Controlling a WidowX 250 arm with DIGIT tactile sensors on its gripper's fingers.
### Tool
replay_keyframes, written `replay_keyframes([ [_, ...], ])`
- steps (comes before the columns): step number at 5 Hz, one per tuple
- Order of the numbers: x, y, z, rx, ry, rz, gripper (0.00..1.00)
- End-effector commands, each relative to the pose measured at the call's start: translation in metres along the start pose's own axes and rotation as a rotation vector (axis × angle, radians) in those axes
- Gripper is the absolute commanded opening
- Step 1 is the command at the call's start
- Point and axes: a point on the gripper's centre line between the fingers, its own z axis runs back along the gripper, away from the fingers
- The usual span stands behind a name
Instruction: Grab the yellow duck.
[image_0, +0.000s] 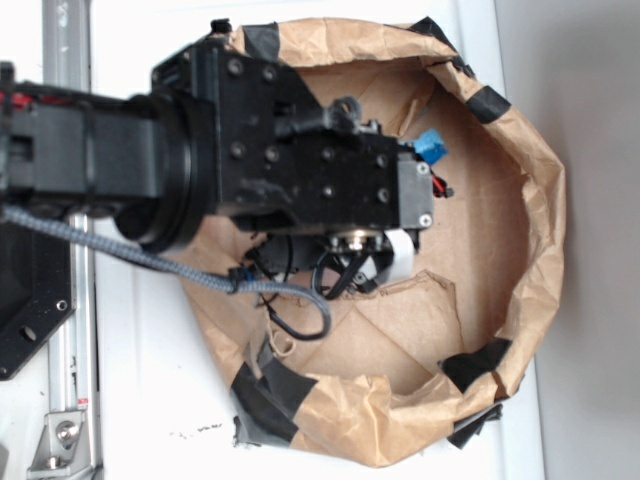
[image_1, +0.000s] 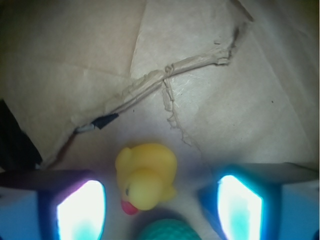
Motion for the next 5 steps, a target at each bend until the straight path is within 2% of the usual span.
replay_keyframes([
  [1,0.001,-0.008,-0.025,-0.046,-0.015,-0.138,1.00],
  [2,0.007,-0.017,-0.039,-0.071,0.009,-0.139,1.00],
  [3,0.007,-0.018,-0.035,-0.054,0.007,-0.126,0.00],
  [4,0.010,-0.012,-0.025,-0.030,0.015,-0.108,0.00],
  [5,0.019,-0.003,-0.006,0.037,0.100,-0.026,0.00],
])
